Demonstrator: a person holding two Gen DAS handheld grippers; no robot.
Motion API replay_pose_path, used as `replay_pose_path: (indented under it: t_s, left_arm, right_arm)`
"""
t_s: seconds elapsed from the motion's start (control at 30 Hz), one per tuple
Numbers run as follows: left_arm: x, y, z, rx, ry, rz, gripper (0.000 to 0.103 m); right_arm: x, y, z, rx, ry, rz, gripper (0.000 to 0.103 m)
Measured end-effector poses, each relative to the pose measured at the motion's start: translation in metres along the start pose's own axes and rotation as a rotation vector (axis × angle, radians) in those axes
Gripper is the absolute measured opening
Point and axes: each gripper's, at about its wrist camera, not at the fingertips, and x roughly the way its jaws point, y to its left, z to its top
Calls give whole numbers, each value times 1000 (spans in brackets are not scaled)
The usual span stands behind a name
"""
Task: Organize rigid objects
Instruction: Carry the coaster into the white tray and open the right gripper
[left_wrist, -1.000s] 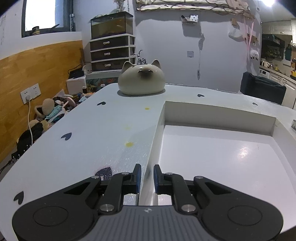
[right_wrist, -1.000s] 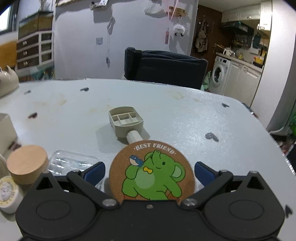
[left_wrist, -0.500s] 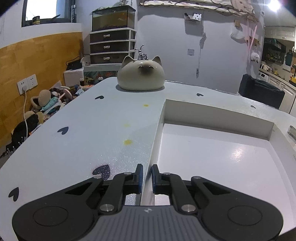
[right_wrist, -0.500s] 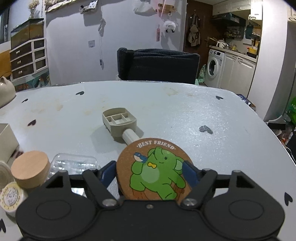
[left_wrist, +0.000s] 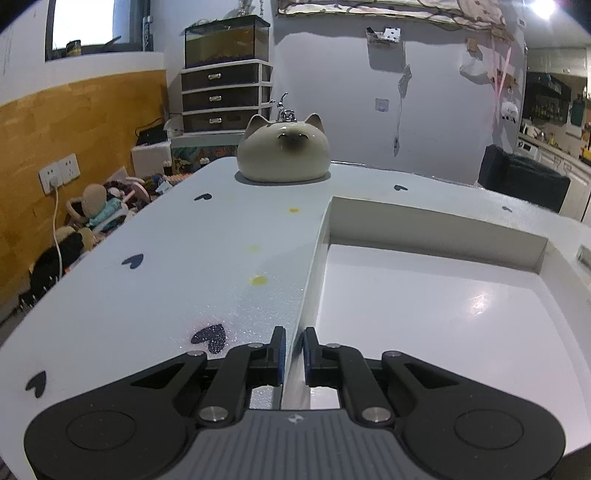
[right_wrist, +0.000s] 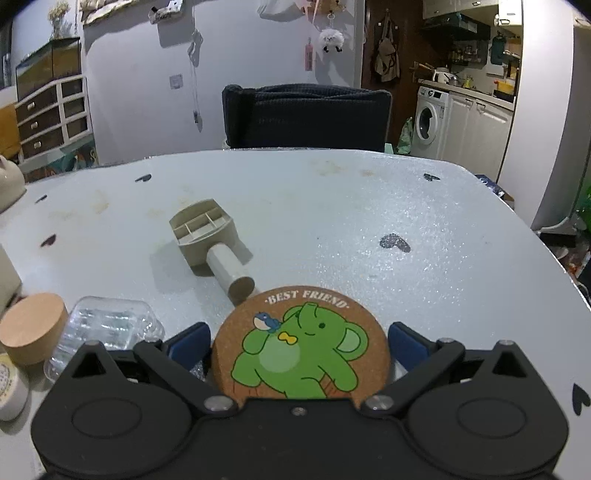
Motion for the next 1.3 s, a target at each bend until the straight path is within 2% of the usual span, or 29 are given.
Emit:
replay_pose_path:
  t_s: [0.17,0.33,0.53,0.7,0.87,1.07,1.17,1.3]
  left_arm:
    - [-2,-6,-4,41,-22,25,11]
    - [-2,0,-6,35,-43,-2,10]
    - [-3,6,-9,36,-73,-46,8]
    - [-1,14,-9,-7,-83,-90,6]
    - [-2,14,-14,4,-111,-99,6]
    - [-3,23,-15,-37,-119,-143,4]
    - [-4,26,-16,-44,-121,-154,3]
    - [-5,33,-16,-78,-108,-185,2]
  right_arm:
    - [-7,8,-3,-15,-9,-9,100]
    - [-34,28,-10,-27,-49,-34,100]
    - [-89,84,-2,-28,-156,61,100]
    - [-114,163,3,-66,-188,225,100]
    - [-117,256,9,-154,-146,386,100]
    - [-99,350,19,-196,-68,486,100]
    - [-91,384,23,-165,-34,502,100]
    - [-71,421,22,-114,40,482,100]
